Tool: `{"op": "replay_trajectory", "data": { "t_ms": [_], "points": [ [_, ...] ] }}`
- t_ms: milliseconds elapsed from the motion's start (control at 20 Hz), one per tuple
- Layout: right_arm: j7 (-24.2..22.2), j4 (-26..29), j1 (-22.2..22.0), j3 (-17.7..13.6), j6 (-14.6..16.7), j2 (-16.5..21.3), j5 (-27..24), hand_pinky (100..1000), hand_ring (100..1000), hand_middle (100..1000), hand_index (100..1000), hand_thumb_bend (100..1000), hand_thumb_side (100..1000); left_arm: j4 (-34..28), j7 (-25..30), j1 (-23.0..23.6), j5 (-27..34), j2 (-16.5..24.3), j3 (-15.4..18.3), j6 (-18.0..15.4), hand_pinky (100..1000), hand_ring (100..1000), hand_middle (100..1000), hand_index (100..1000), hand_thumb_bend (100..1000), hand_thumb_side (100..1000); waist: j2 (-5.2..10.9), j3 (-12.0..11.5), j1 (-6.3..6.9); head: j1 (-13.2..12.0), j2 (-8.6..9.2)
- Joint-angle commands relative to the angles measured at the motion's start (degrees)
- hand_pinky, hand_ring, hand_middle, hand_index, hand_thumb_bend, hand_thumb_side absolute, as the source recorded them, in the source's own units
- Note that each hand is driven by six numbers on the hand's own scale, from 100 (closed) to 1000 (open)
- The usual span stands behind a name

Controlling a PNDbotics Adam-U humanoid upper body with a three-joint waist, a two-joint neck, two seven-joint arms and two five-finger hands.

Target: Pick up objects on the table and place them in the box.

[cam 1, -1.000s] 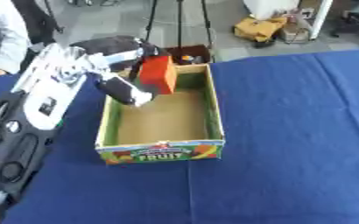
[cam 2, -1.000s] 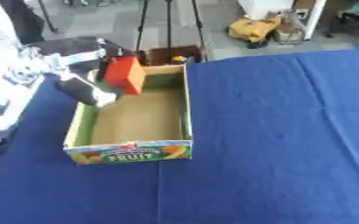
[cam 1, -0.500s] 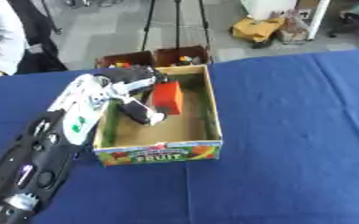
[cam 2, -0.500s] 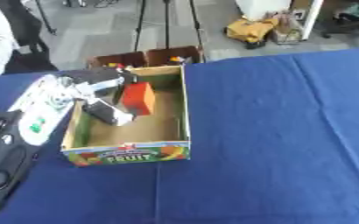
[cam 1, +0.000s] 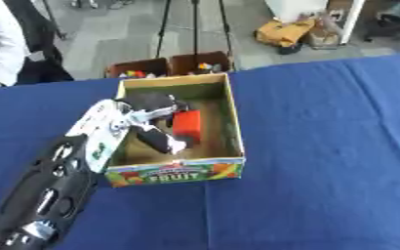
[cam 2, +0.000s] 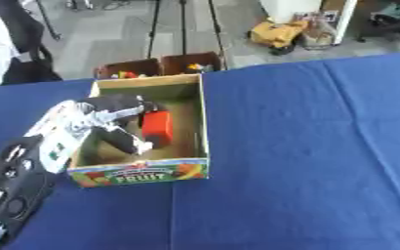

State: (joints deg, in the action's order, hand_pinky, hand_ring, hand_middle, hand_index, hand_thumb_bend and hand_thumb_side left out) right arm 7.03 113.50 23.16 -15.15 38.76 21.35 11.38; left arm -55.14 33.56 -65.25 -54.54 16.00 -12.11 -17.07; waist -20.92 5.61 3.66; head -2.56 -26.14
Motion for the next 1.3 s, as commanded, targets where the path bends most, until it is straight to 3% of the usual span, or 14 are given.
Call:
{"op": "replay_trajectory", "data": {
  "t_ms": [50,150,300,550,850,1000,1050,1300],
  "points": [
    [-0.2,1.1,0.5,-0.2,0.0,0.6,-0.5,711,832,593,757,273,1000,-0.2,2.1,-1.3,-1.7,0.4,0.5,-0.9,390,642,874,989,100,518,0.88,0.1,0.45,0.1,0.62],
    [-0.2,1.1,0.5,-0.2,0.0,0.6,-0.5,712,832,593,756,273,1000,-0.3,3.2,-1.3,-2.3,0.4,0.6,-1.7,400,652,930,1000,100,567,0.88,0.1,0.43,0.1,0.65],
    [-0.2,1.1,0.5,-0.3,0.0,0.6,-0.5,711,831,593,755,271,1000,-0.8,4.5,-1.3,-3.0,0.6,0.7,-2.8,449,737,1000,1000,100,620,0.93,-0.1,0.39,0.1,0.66],
    [-0.2,1.1,0.5,-0.2,0.0,0.5,-0.6,711,831,593,754,267,1000,-2.9,3.0,-1.4,-5.5,0.9,1.0,-2.2,549,817,1000,1000,100,710,1.04,0.0,0.32,0.1,0.74],
    [-0.1,1.1,0.3,-0.3,-0.1,0.5,-0.7,712,831,593,754,264,1000,-6.7,-0.4,-1.4,-5.4,1.7,1.7,-2.0,562,828,1000,1000,100,805,1.18,-0.5,0.15,0.4,0.64],
    [0.0,1.1,0.1,-0.4,-0.1,0.6,-0.6,711,831,593,754,263,1000,-10.2,-1.6,-1.3,-3.3,2.6,2.4,-1.7,545,817,1000,1000,100,789,1.25,-0.8,0.06,0.5,0.47],
    [0.1,1.1,0.1,-0.4,-0.2,0.6,-0.6,711,830,593,753,263,1000,-12.0,-2.6,-1.3,-2.1,3.0,2.9,-1.1,526,802,1000,1000,100,743,1.28,-1.0,0.02,0.7,0.47],
    [0.6,1.1,-0.2,-0.8,-0.3,0.8,-0.4,710,830,594,753,255,1000,-24.2,-4.4,0.3,6.4,5.8,4.6,2.3,467,752,884,1000,100,651,1.41,-2.2,-0.21,1.5,0.10]
  ]
}}
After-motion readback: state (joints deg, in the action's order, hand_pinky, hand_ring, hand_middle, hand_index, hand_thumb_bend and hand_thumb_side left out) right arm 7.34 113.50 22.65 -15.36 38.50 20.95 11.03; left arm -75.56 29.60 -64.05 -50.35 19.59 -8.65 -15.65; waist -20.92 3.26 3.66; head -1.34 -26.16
